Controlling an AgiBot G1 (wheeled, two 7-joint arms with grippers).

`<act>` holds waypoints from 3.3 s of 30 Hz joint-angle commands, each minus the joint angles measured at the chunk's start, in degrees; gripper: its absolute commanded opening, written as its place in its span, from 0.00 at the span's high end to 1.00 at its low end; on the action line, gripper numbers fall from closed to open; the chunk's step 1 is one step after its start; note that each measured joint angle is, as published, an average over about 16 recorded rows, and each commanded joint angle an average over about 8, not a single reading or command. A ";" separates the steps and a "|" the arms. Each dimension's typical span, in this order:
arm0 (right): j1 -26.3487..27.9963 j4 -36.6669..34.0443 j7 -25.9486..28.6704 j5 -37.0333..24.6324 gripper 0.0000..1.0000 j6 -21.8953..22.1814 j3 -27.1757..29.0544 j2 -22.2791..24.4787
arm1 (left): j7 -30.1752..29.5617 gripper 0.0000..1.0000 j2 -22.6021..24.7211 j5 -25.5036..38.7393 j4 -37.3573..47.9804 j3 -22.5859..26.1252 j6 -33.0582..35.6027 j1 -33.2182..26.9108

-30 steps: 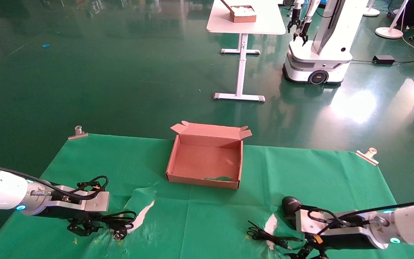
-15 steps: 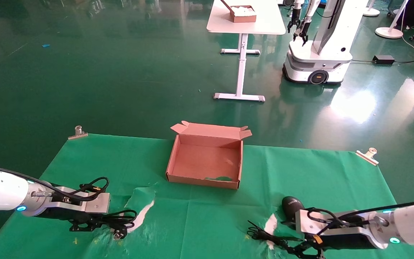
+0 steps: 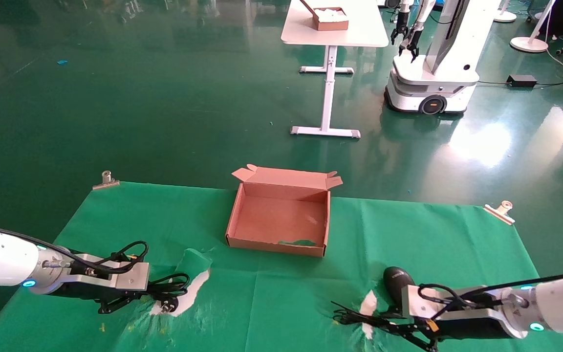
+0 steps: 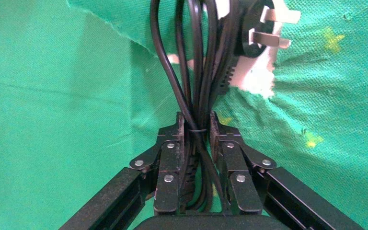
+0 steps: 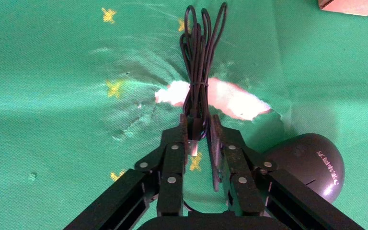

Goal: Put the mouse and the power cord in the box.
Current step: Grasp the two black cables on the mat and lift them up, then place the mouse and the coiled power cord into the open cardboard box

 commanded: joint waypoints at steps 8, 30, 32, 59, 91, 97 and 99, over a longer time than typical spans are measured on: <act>-0.02 0.04 0.02 0.01 1.00 -0.02 0.00 0.02 | -0.05 1.00 0.01 -0.03 -0.02 -0.02 0.04 0.03; 9.98 8.63 5.25 15.87 1.00 -3.50 11.17 4.97 | -37.83 1.00 -4.72 -21.01 12.62 -14.55 15.65 -15.25; 11.58 8.69 6.15 15.00 1.00 -1.50 10.56 1.73 | -39.69 1.00 -3.75 -22.25 11.68 -15.34 13.97 -16.93; 5.73 0.17 7.29 13.90 0.00 23.10 8.07 -17.48 | -35.73 1.00 -4.55 -17.15 3.20 -11.65 9.93 -16.26; 21.69 0.56 -1.81 15.20 0.00 -7.24 8.35 4.50 | -25.54 0.00 14.99 -9.73 -18.16 3.04 -11.42 -4.22; 21.02 0.79 -1.64 15.33 0.00 -5.28 8.43 3.92 | -25.39 0.00 14.20 -10.32 -18.12 2.18 -10.25 -3.85; 20.35 1.63 -1.03 15.73 0.00 -5.08 8.59 4.10 | -25.65 0.00 13.42 -11.23 -18.91 1.55 -9.56 -3.17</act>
